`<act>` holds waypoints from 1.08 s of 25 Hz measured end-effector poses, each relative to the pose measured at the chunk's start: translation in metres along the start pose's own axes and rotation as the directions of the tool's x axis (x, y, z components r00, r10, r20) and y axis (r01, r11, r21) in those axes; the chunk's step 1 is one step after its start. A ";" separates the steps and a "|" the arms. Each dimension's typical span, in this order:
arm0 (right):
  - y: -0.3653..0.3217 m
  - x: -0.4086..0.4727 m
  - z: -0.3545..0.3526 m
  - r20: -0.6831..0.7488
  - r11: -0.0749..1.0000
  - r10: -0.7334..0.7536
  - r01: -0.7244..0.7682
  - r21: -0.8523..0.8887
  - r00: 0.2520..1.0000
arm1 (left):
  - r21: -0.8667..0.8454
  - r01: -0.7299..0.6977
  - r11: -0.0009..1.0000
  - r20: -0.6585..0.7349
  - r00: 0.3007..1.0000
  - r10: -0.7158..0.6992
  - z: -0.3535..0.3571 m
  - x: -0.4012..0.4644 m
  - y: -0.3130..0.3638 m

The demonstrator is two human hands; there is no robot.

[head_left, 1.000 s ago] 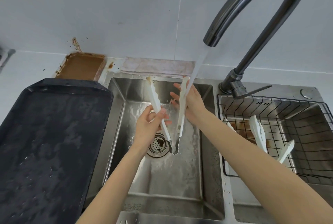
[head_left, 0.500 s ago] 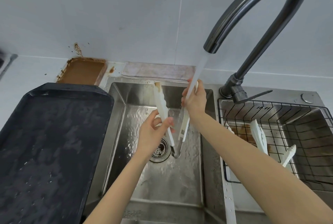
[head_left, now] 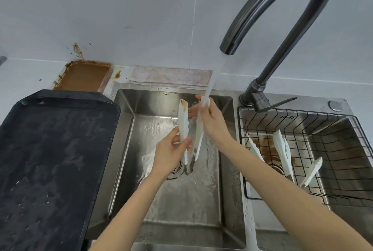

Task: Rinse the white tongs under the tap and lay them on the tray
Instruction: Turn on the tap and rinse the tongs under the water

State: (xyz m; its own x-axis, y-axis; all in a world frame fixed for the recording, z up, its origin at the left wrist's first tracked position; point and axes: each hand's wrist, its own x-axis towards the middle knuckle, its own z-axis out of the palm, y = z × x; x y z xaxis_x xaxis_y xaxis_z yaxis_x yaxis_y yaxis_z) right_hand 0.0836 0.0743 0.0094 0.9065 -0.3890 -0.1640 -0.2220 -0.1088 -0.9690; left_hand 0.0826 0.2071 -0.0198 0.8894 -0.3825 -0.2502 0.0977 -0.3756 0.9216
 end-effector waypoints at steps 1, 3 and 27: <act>0.001 -0.003 -0.002 -0.036 1.000 0.011 -0.010 0.013 0.999 | 0.017 -0.017 1.000 0.020 1.000 0.017 0.002 0.000 0.000; 0.004 -0.008 -0.012 -0.137 0.998 0.066 -0.064 0.020 0.988 | 0.023 -0.017 1.000 0.052 0.999 0.016 0.005 0.004 0.002; 0.006 -0.032 -0.042 -0.244 0.982 0.190 -0.182 0.054 0.951 | -0.549 0.379 0.745 0.424 0.894 -0.143 0.027 0.050 0.052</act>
State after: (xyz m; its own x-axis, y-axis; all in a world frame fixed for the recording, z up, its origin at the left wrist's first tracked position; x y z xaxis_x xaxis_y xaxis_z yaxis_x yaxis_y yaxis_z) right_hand 0.0386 0.0475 0.0167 0.7324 -0.6137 -0.2949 -0.3635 0.0138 -0.9315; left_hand 0.1202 0.1461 0.0075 0.5922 -0.6461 -0.4815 0.6552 0.0382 0.7545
